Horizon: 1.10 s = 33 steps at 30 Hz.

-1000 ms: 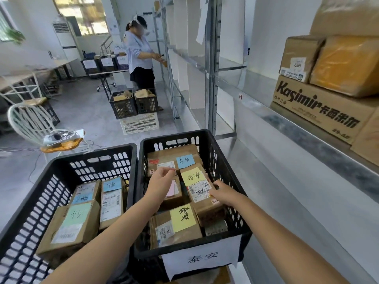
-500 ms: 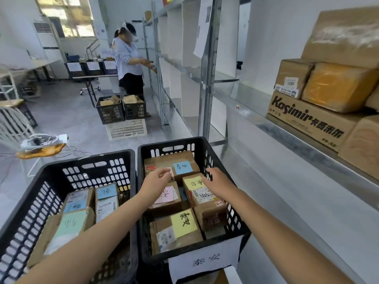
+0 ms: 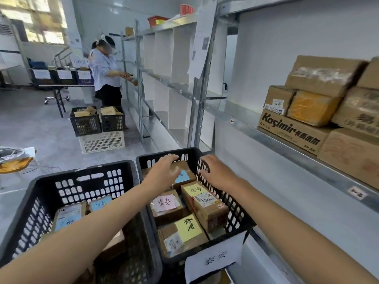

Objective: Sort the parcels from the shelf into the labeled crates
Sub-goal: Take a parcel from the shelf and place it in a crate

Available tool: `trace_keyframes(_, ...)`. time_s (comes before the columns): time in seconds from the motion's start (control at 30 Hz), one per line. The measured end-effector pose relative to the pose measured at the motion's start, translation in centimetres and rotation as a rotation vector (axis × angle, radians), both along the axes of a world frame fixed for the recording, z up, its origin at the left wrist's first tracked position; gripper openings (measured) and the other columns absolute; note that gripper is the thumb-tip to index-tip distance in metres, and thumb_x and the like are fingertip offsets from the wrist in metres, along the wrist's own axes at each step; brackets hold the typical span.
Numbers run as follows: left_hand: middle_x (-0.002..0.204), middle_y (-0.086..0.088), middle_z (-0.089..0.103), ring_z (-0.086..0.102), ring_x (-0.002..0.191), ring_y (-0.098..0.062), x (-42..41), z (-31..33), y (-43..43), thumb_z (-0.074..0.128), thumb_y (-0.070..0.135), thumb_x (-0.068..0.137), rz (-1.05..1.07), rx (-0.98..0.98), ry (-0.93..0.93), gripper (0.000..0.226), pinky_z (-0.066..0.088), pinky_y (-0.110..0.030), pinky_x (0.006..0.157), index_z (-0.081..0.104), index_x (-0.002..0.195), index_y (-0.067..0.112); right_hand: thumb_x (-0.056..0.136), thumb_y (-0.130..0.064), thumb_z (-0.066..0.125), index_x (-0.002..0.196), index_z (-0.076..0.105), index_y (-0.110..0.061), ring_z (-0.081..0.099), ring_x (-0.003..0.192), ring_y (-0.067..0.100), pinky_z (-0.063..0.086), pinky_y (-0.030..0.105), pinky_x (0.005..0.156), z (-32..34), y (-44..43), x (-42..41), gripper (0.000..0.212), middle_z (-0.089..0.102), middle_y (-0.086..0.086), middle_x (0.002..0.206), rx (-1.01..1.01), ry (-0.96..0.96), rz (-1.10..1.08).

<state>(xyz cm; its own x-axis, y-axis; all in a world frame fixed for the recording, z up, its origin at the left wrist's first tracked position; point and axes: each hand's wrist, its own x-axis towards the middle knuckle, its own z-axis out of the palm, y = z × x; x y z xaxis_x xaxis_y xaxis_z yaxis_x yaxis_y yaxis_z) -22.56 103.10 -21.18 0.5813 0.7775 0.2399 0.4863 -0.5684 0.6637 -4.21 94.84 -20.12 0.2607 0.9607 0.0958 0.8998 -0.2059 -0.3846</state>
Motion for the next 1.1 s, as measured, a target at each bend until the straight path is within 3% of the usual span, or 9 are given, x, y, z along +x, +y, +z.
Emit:
trace_keyframes(0.17, 0.155, 0.001, 0.037, 0.031, 0.144, -0.015, -1.6, 0.9, -1.6, 0.051, 0.027, 0.101, -0.116, 0.102, 0.061, 0.051, 0.018, -0.036, 0.119, 0.038, 0.149, 0.017, 0.097, -0.028, 0.061, 0.146, 0.042, -0.012, 0.049, 0.127, 0.021, 0.041, 0.034, 0.103, 1.5, -2.4, -2.3, 0.055, 0.042, 0.003, 0.146, 0.033, -0.015, -0.061)
trace_keyframes(0.27, 0.155, -0.001, 0.037, 0.032, 0.143, -0.015, -2.2, 1.6, -2.3, 0.053, 0.027, 0.1, -0.189, 0.173, 0.042, 0.054, 0.024, -0.033, 0.118, 0.036, 0.15, 0.016, 0.097, -0.024, 0.061, 0.145, 0.042, -0.013, 0.05, 0.125, 0.02, 0.038, 0.027, 0.097, 2.2, -4.7, -3.8, 0.054, 0.044, 0.003, 0.143, 0.079, -0.021, -0.117)
trace_keyframes(0.37, 0.152, -0.001, 0.04, 0.037, 0.139, -0.015, -2.2, 2.1, -3.4, 0.054, 0.026, 0.099, -0.244, 0.17, -0.037, 0.053, 0.027, -0.025, 0.111, 0.038, 0.148, 0.014, 0.098, -0.024, 0.059, 0.146, 0.04, -0.013, 0.048, 0.128, 0.021, 0.037, 0.028, 0.102, 2.0, -7.9, -5.0, 0.053, 0.042, 0.003, 0.145, 0.091, -0.044, -0.188)
trace_keyframes(0.5, 0.157, -0.001, 0.034, 0.031, 0.144, -0.016, -1.0, 2.3, -5.7, 0.054, 0.029, 0.099, -0.309, 0.191, -0.049, 0.055, 0.025, -0.031, 0.116, 0.036, 0.15, 0.016, 0.099, -0.028, 0.057, 0.151, 0.034, -0.012, 0.04, 0.137, 0.022, 0.033, 0.034, 0.114, 2.9, -12.6, -4.8, 0.059, 0.035, 0.003, 0.153, 0.053, -0.104, -0.278)
trace_keyframes(0.7, 0.159, 0.001, 0.03, 0.028, 0.146, -0.016, 1.8, 4.5, -10.0, 0.051, 0.032, 0.1, -0.503, 0.21, -0.08, 0.056, 0.024, -0.036, 0.12, 0.034, 0.151, 0.016, 0.103, -0.015, 0.046, 0.152, 0.033, -0.012, 0.035, 0.141, 0.022, 0.029, 0.032, 0.114, 6.6, -19.4, -3.3, 0.051, 0.031, 0.002, 0.157, 0.103, -0.16, -0.471)
trace_keyframes(1.0, 0.154, -0.004, 0.037, 0.032, 0.142, -0.018, 7.9, 7.6, -19.9, 0.051, 0.028, 0.1, -0.771, 0.248, -0.173, 0.052, 0.024, -0.027, 0.114, 0.038, 0.148, 0.01, 0.104, -0.013, 0.042, 0.151, 0.033, -0.015, 0.041, 0.135, 0.025, 0.039, 0.036, 0.104, 11.8, -30.7, -2.6, 0.048, 0.025, -0.002, 0.159, 0.194, -0.225, -0.768)
trace_keyframes(1.1, 0.148, -0.004, 0.043, 0.039, 0.137, -0.019, 9.8, 9.6, -22.6, 0.053, 0.028, 0.099, -0.85, 0.252, -0.227, 0.048, 0.031, -0.026, 0.108, 0.043, 0.143, 0.011, 0.104, -0.014, 0.042, 0.152, 0.032, -0.015, 0.053, 0.119, 0.023, 0.049, 0.037, 0.093, 13.1, -34.3, -2.6, 0.049, 0.026, -0.003, 0.158, 0.187, -0.266, -0.865)
